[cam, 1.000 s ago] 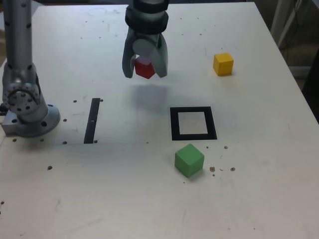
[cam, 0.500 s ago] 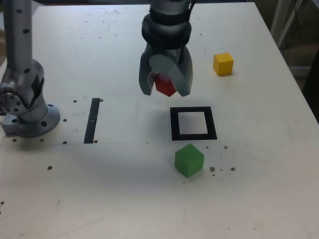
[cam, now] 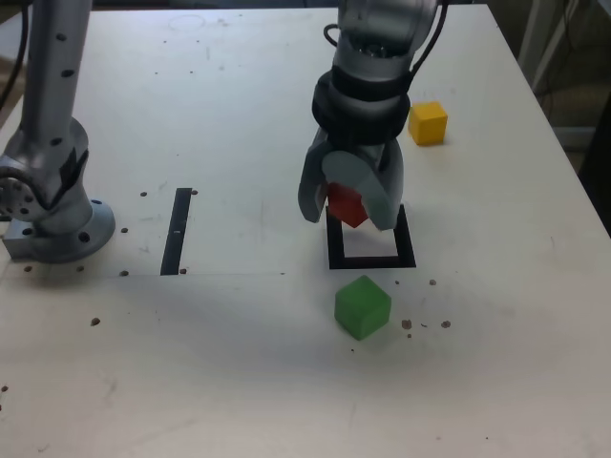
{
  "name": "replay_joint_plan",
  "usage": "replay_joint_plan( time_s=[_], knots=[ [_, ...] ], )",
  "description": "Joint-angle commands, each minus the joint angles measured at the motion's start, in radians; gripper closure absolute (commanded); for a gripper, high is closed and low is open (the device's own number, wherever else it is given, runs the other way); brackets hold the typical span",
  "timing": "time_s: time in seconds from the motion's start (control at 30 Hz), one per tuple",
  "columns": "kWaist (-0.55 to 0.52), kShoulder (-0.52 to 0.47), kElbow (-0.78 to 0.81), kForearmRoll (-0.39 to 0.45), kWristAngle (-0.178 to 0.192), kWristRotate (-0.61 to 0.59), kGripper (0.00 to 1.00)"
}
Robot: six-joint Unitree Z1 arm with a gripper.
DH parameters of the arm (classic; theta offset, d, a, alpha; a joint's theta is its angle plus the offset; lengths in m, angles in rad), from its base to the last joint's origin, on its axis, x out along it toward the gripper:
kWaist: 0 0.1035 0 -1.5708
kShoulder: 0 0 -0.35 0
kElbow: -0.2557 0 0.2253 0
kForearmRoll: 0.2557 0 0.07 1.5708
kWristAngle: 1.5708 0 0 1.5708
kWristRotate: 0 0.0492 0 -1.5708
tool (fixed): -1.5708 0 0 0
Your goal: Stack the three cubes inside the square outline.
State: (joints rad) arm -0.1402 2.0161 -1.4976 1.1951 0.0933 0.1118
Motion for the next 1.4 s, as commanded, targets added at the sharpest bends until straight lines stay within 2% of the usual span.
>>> replay_joint_plan(
  time_s=[0.0, 0.2, 0.73, 1.03, 1.37],
  knots=[
    [0.001, 0.015, -0.007, -0.006, 0.007, -0.001, 0.61],
    [0.001, 0.059, -0.024, -0.023, 0.019, 0.001, 0.61],
    [-0.007, 0.079, -0.005, -0.057, -0.001, 0.004, 0.59],
    [-0.008, 0.085, 0.010, -0.072, -0.004, 0.005, 0.42],
    [-0.009, 0.084, 0.019, -0.081, -0.003, 0.006, 0.14]
  ],
)
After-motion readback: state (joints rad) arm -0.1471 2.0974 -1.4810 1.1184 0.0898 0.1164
